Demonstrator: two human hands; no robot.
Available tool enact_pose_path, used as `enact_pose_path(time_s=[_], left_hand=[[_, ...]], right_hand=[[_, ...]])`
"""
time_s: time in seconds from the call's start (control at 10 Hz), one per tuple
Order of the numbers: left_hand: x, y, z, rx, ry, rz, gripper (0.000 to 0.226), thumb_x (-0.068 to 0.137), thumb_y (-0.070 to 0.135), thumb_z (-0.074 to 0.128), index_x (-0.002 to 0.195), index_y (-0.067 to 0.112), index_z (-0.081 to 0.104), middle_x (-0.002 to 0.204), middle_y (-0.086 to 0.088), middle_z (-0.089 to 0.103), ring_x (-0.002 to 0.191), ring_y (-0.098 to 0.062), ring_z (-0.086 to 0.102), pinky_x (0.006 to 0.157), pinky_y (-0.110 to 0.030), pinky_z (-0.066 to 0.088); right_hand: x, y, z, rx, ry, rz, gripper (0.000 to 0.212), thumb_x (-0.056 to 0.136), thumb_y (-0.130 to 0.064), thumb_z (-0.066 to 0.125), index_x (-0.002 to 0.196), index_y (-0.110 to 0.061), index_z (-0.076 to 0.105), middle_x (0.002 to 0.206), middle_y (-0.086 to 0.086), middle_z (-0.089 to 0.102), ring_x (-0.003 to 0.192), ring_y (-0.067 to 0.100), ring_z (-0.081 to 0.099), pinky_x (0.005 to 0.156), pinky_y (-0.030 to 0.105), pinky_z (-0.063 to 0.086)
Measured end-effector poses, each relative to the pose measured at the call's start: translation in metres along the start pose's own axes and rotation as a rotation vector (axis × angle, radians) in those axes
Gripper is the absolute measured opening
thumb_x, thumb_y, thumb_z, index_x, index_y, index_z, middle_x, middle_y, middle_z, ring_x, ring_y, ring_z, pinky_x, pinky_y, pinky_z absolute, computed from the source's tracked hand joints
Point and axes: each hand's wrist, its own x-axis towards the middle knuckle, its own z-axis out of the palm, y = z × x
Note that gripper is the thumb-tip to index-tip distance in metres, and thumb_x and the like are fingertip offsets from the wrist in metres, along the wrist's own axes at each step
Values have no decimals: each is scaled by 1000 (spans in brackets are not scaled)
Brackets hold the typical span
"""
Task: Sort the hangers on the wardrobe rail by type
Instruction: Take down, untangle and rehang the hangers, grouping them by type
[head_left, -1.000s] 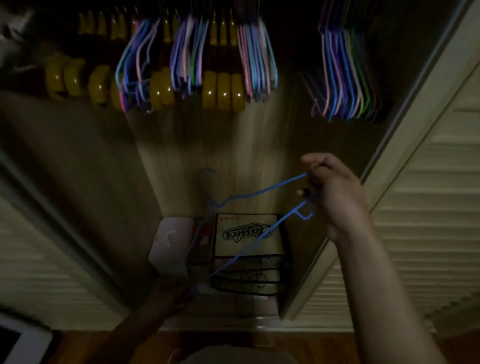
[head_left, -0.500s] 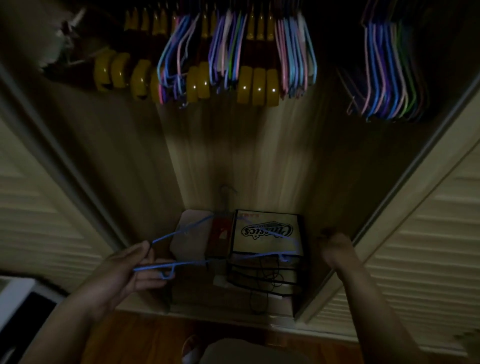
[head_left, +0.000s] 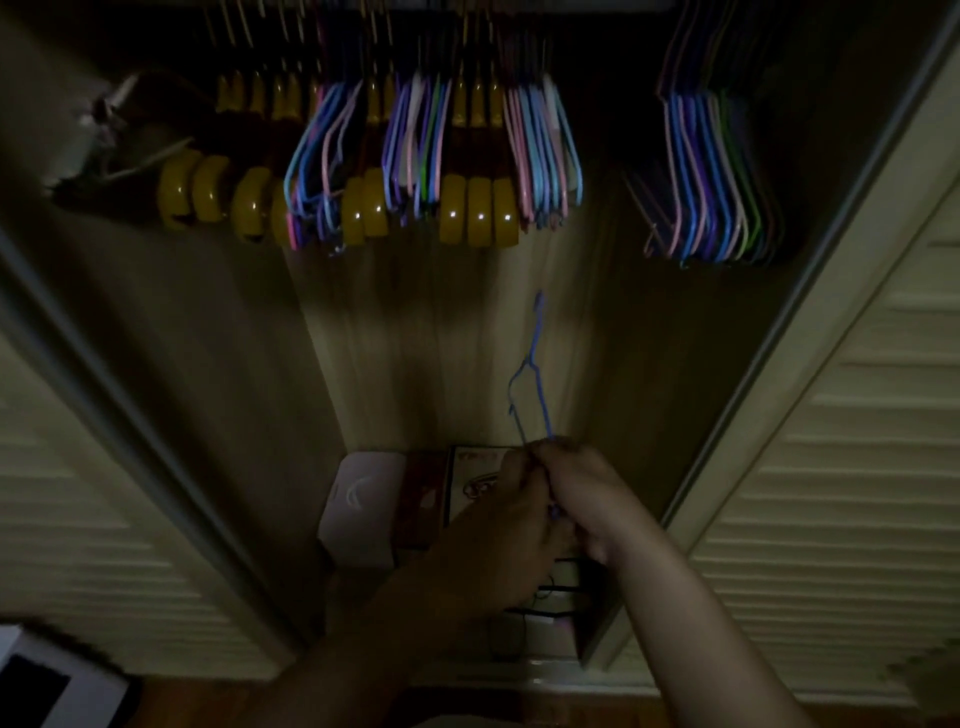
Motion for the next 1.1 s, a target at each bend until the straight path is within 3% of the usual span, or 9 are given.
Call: enact_pose_path(time_s=[0.2,0.3,0.4,0.5,0.6,0.7,0.8,0.9,1.1], left_hand=[[25,18,-108,-450,152,161,21,88,39,57,105,51,58,113,22,59,107,2,58,93,-40,54],[53,38,-191,-291,418,297,17,93,32,51,105,40,60,101,25,59,97,4,57,86,-17,47],[74,54,-251,-30,647,328,20,98,17,53,116,21,60,114,9,53,103,-1,48,86,-14,40],[102,59,-319,319,998,352,38,90,20,59,127,9,56,134,-13,47,129,-28,42,108,-42,39],[125,51,-366,487,1117,321,49,91,29,56,135,7,50,140,-23,42,134,-41,38,114,-52,31],[148,33,-407,658,1062,225,50,97,41,43,132,6,52,128,-23,51,116,-41,47,99,-51,37],[156,20,-409,755,1031,140,53,97,47,40,128,4,50,118,-22,53,106,-39,47,94,-51,35],[158,23,-402,724,1052,106,55,98,48,41,126,3,51,114,-24,54,105,-40,48,97,-52,35],[157,16,-407,739,1008,145,62,86,40,60,135,5,45,119,-22,52,111,-39,45,102,-53,33]], right_hand=[[-3,-50,-48,-129,211,-194,28,98,-18,46,82,-10,67,82,10,69,70,24,67,66,38,46],[-14,-80,-67,-128,288,-329,30,101,-21,47,80,-13,66,79,7,67,68,24,66,69,39,45],[-23,-109,-75,-178,348,-425,30,102,-24,49,79,-14,66,74,4,67,64,20,66,71,39,49],[-34,-148,-84,-250,426,-513,30,101,-29,51,82,-14,69,77,5,70,70,19,68,78,41,53],[-37,-172,-86,-335,455,-571,31,103,-31,46,84,-15,65,79,2,66,76,16,61,72,34,46],[-26,-197,-83,-414,495,-633,31,105,-32,42,92,-16,65,83,0,62,78,12,56,64,30,37],[7,-225,-83,-439,526,-635,35,105,-33,39,91,-14,64,82,10,63,76,25,60,63,33,42],[31,-238,-87,-465,554,-609,35,104,-31,39,96,-9,65,93,14,65,87,30,62,76,37,47],[40,-234,-104,-877,653,-492,27,103,-20,42,85,-8,59,80,6,60,70,17,58,58,30,47]])
